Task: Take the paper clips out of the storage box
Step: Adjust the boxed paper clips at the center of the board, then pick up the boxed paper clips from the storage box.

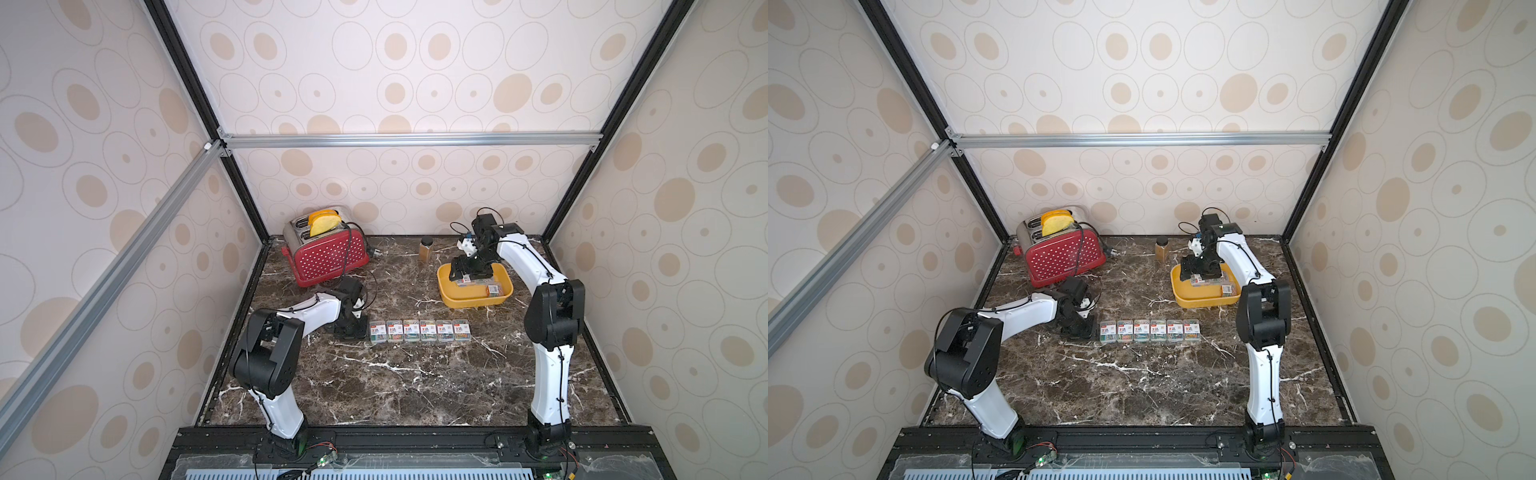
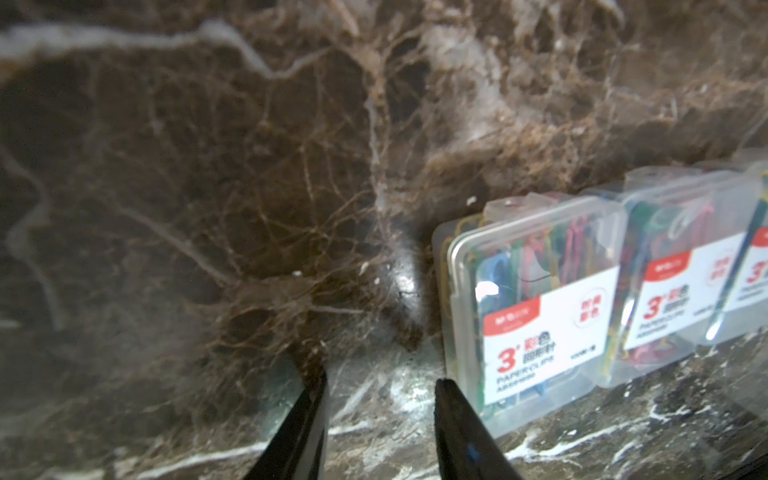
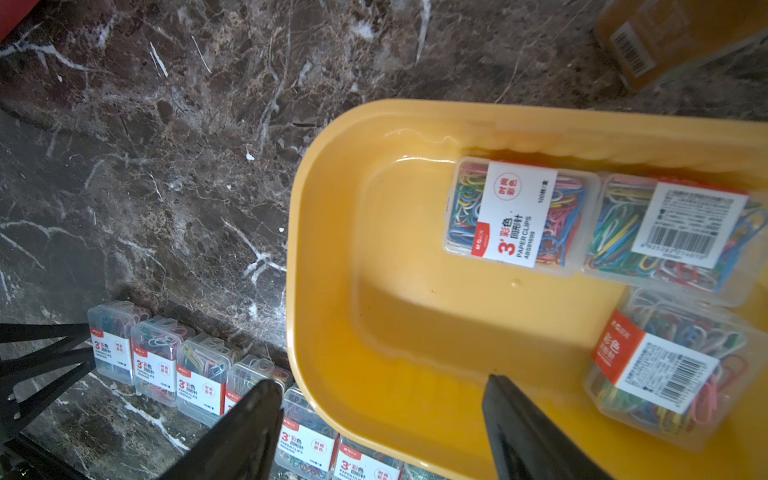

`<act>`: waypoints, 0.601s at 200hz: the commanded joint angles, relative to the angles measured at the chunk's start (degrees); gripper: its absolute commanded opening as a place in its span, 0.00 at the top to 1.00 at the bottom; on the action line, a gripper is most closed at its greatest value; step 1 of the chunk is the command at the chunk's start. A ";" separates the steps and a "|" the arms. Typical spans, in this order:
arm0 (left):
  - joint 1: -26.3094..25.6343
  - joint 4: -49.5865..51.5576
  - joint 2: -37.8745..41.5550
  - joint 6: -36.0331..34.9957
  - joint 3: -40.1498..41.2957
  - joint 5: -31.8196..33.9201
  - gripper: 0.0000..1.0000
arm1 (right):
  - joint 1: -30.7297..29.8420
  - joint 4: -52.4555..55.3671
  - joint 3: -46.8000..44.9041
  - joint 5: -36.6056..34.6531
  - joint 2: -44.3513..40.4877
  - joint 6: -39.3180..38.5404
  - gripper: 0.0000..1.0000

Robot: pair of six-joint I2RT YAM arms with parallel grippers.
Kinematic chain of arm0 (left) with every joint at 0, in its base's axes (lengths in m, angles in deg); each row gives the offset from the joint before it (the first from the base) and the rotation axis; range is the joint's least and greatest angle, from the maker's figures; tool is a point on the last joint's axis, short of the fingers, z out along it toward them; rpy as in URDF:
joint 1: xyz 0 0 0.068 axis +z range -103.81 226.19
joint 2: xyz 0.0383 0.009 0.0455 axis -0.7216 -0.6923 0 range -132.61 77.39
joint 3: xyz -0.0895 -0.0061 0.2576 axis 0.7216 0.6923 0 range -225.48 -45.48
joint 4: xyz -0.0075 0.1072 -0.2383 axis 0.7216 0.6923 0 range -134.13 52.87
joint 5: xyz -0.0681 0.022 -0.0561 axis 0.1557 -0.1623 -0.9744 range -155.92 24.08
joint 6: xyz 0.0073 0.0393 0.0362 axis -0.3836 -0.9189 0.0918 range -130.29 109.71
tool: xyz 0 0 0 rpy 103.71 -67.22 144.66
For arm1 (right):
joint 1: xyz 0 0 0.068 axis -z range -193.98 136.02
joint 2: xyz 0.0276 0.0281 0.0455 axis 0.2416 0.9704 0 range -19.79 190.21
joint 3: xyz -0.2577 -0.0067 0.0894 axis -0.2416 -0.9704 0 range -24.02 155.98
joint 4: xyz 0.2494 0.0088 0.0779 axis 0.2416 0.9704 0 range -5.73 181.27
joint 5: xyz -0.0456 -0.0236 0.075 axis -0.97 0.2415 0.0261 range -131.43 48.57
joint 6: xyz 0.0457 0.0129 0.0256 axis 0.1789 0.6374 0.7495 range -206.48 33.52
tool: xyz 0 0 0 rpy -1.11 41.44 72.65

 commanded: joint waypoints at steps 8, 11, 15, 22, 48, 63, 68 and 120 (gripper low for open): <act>-0.27 3.75 2.68 -0.84 -1.22 3.34 0.43 | 0.14 0.47 0.23 -1.91 0.34 -0.32 0.18; -0.30 3.81 2.96 -0.86 -1.30 3.63 0.41 | 0.15 0.51 0.36 -2.12 0.42 -0.41 0.18; -0.26 3.84 3.33 -0.89 -1.35 3.99 0.39 | 0.15 0.47 0.53 -2.62 0.59 -0.53 0.18; -0.16 3.92 3.91 -1.06 -1.47 4.73 0.37 | 0.23 0.38 0.80 -3.44 0.84 -0.60 0.18; 0.85 3.77 7.19 -2.01 -2.05 6.66 0.27 | 0.84 0.35 1.93 -8.12 2.82 -1.96 0.17; 1.43 3.59 9.26 -2.68 -2.80 7.09 0.22 | 1.41 0.46 2.20 -11.42 4.05 -2.97 0.16; 1.59 3.70 9.79 -2.98 -3.24 7.02 0.20 | 1.67 0.59 2.37 -12.52 4.49 -3.16 0.16; 2.55 4.53 13.37 -3.52 -9.02 2.62 0.01 | 4.00 1.34 2.38 -20.61 6.95 -2.22 0.03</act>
